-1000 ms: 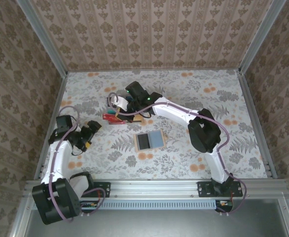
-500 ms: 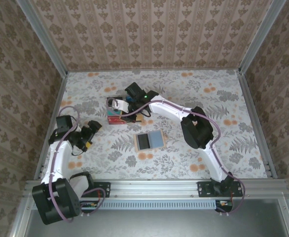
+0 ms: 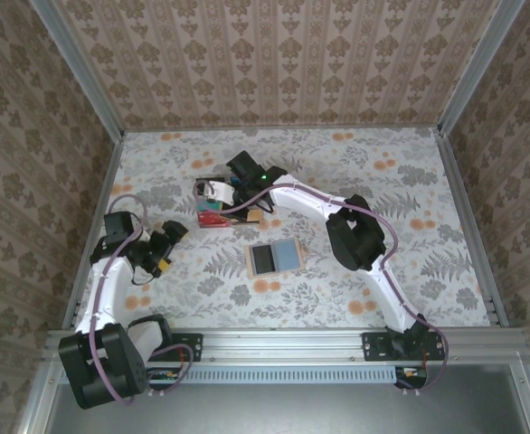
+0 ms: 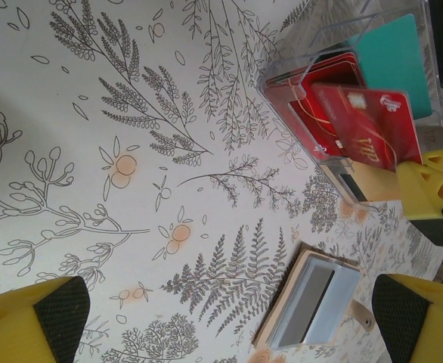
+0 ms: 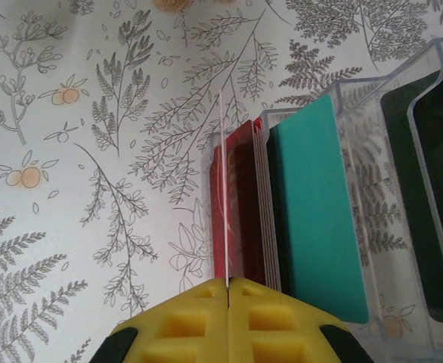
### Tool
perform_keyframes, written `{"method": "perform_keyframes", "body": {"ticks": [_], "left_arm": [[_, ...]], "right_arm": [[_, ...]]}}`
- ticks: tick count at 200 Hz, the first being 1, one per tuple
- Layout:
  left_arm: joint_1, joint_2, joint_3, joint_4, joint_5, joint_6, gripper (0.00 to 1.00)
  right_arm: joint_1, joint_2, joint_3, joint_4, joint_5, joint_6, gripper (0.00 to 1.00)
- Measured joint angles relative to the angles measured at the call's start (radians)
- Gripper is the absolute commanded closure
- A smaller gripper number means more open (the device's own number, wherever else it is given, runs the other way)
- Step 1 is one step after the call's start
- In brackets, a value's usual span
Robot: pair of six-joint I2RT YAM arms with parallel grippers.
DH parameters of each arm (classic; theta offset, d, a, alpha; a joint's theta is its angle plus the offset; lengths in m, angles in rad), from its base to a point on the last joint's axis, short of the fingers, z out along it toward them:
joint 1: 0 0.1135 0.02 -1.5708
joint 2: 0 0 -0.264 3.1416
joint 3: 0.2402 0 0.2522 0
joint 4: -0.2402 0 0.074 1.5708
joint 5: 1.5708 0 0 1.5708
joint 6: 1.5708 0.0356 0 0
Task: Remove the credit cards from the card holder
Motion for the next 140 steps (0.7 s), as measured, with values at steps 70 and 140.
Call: {"method": "perform_keyframes", "body": {"ticks": [70, 140], "left_arm": [[0.000, 0.006, -0.002, 0.012, 0.013, -0.007, 0.00], [0.000, 0.006, -0.002, 0.019, 0.021, -0.008, 0.00]], "right_arm": [[0.000, 0.016, 0.006, 0.013, 0.014, -0.019, 0.69], [0.000, 0.014, 0.004, 0.018, 0.006, -0.005, 0.65]]}}
